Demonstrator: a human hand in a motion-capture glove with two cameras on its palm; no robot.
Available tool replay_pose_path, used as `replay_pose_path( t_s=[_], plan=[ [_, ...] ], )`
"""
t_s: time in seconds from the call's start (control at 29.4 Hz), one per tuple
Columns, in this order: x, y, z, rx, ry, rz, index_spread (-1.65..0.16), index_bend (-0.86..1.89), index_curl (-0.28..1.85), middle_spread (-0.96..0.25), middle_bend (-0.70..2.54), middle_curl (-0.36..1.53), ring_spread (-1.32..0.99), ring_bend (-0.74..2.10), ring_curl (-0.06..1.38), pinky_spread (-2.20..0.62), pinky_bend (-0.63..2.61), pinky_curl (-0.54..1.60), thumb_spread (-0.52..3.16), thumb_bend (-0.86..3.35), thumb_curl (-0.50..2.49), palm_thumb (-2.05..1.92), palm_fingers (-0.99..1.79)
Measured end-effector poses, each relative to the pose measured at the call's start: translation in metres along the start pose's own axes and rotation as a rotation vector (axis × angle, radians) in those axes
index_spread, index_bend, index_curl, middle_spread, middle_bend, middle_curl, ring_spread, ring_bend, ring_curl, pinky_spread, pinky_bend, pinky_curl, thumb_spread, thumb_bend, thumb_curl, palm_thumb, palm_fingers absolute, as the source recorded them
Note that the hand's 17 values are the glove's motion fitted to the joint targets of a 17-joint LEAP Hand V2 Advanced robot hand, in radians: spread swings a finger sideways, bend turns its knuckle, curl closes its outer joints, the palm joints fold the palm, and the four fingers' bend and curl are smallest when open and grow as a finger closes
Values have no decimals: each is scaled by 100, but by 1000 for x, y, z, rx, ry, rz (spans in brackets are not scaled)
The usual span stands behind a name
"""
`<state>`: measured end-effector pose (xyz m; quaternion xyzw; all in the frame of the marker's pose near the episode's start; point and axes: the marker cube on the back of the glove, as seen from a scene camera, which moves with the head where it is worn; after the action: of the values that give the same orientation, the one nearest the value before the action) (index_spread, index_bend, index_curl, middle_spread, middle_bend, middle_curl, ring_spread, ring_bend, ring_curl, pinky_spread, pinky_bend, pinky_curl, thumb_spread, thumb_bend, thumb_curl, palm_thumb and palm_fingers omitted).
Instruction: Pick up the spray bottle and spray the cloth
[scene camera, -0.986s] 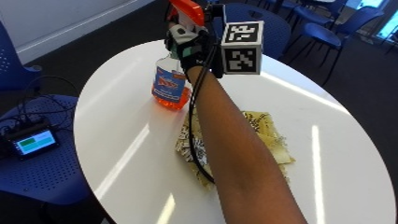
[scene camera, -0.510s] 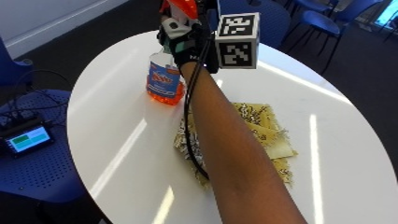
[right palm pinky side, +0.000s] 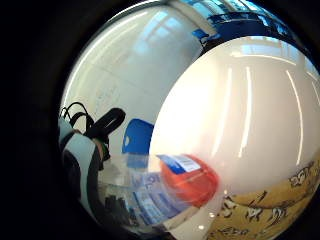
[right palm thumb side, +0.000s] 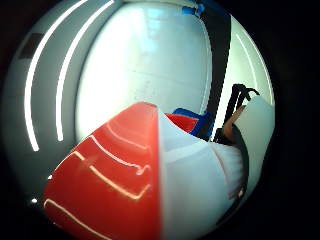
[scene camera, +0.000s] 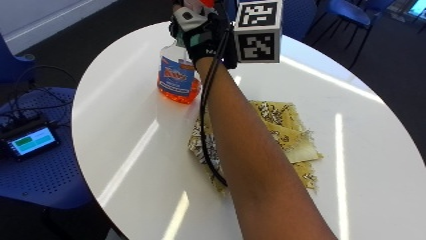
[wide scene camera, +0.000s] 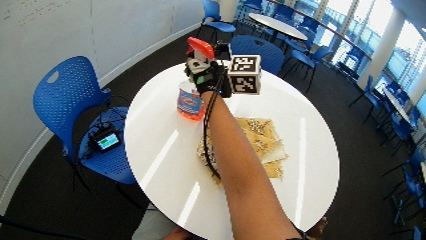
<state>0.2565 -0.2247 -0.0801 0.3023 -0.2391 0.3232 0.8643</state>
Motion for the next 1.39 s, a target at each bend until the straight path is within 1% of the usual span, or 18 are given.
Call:
replay_pose_path(
  t_s=[0.27,0.61,0.92,1.05,1.12,1.29,1.33,1.39],
  plan=[
    [3,2,4,-15,-7,17,-27,42,55,-18,62,50,-23,61,45,-29,38,38,33,-3,82,84,140],
    [35,7,-2,-16,11,77,-27,42,54,-18,62,50,-22,60,45,-30,38,38,34,-3,82,84,140],
    [52,14,6,-100,13,134,-28,37,53,-19,61,50,-22,59,45,-29,41,39,36,-3,82,84,136],
    [58,19,13,-137,-6,162,-29,28,52,-19,63,50,-21,59,44,-23,37,38,40,-3,82,84,125],
    [61,20,14,-147,-10,170,-30,21,51,-19,62,50,-20,60,44,-16,29,36,43,-3,81,84,107],
    [69,25,20,-189,42,163,-32,10,46,-20,53,47,-18,55,44,-3,21,36,62,-5,76,78,82],
    [70,27,22,-205,53,163,-32,8,45,-20,54,48,-18,55,44,-2,21,36,64,-5,75,77,81],
    [73,29,26,-228,71,165,-32,-5,39,-17,47,45,-16,54,44,3,29,38,70,-5,73,76,59]
  ],
)
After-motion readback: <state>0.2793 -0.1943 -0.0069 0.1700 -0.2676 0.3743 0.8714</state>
